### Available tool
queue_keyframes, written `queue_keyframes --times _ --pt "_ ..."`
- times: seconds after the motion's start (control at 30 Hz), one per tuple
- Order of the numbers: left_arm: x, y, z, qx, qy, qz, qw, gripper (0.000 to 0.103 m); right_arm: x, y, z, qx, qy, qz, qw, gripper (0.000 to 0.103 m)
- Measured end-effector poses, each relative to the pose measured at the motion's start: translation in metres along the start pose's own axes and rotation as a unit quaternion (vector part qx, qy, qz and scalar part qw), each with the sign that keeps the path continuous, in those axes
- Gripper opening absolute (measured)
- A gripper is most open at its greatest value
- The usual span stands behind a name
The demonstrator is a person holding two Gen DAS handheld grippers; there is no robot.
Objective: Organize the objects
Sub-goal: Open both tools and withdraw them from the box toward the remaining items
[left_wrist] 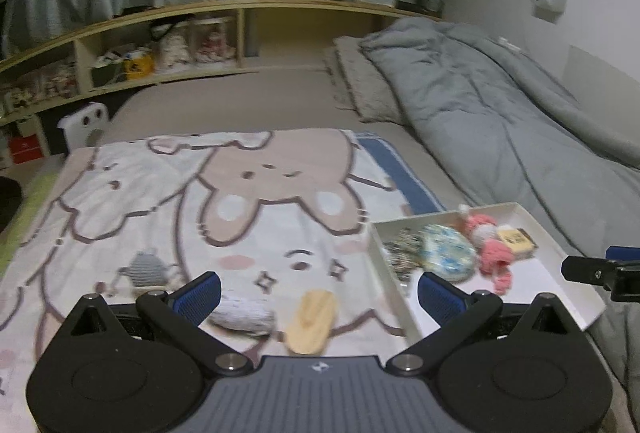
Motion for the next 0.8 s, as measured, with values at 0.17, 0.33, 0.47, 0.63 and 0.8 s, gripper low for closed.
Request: queue_keyframes --times 0.17,0.33,0.47,0.63,0.8 --pt "0.001 -0.033 -0.001 0.025 0.001 -0.014 0.9996 0.103 0.005 -0.03 0.02 0.023 -0.003 -0.017 1.0 0.103" --pt "0.002 -0.065 -0.002 0.053 0.005 -0.032 0.998 0.103 0.007 -0.057 0.037 0.046 -0.003 -0.03 0.998 0.103" --pt "0.0 -0.087 -0.003 0.066 0.009 -0.052 0.9964 0.103 0.009 -0.078 0.051 0.069 -0.004 -0.037 0.997 0.103" --pt "-0.007 -0.11 0.002 0.088 0.009 -0.061 0.9942 0.103 0.007 -0.103 0.07 0.095 -0.003 -0.06 0.994 0.103" --pt "-0.019 -0.136 0.011 0.106 0.014 -0.052 0.9929 0.103 0.001 -0.123 0.092 0.119 -0.008 -0.098 0.988 0.103"
Point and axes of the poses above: each gripper's, at about its wrist camera, not at the fingertips, and z roughly the way its jaws point, y to its right, x to its top, the point moved 6 cm from there along z, roughly the way its jaws point, and after that the axes turned 8 degrees about x, right-handed, at the moved point
